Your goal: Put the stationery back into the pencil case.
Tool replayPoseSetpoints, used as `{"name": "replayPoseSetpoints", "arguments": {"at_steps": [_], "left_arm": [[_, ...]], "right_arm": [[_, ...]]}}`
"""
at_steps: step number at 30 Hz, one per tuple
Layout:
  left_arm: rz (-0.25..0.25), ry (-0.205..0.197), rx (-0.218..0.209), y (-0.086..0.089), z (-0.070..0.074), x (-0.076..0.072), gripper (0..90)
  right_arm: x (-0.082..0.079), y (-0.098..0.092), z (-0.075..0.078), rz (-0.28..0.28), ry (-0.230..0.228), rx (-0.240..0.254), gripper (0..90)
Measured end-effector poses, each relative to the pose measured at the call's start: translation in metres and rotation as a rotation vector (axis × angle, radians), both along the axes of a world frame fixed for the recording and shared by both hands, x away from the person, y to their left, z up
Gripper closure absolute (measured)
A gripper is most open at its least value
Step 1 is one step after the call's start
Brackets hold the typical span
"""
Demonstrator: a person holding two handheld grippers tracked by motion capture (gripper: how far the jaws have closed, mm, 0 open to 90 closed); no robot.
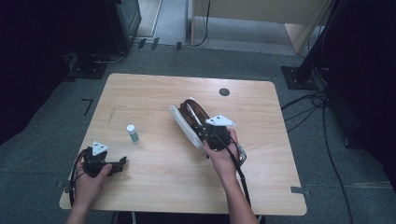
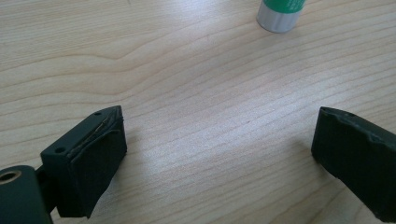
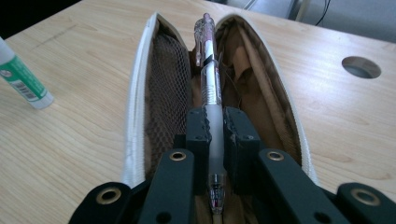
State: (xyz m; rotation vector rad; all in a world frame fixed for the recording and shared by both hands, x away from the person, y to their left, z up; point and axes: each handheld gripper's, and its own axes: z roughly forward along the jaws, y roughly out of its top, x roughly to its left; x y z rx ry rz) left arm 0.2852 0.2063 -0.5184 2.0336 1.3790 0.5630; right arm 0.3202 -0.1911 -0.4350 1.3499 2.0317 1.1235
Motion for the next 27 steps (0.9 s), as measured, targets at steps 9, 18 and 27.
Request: {"name": "replayPoseSetpoints", "arguments": {"at_steps": [9, 18, 27], "left_arm": [[-0.001, 0.001, 0.001, 0.0, 0.0, 0.0, 3.2], [-0.002, 0.0, 0.001, -0.001, 0.0, 0.0, 3.2], [-0.005, 0.0, 0.002, -0.001, 0.0, 0.0, 3.2]], "right_arm": [[0.012, -0.001, -0.017, -0.003, 0.045, -0.006, 81.3], [0.015, 0.0, -0.029, 0.009, 0.109, -0.017, 81.2], [0.015, -0.001, -0.029, 0.022, 0.118, -0.023, 80.7]]}}
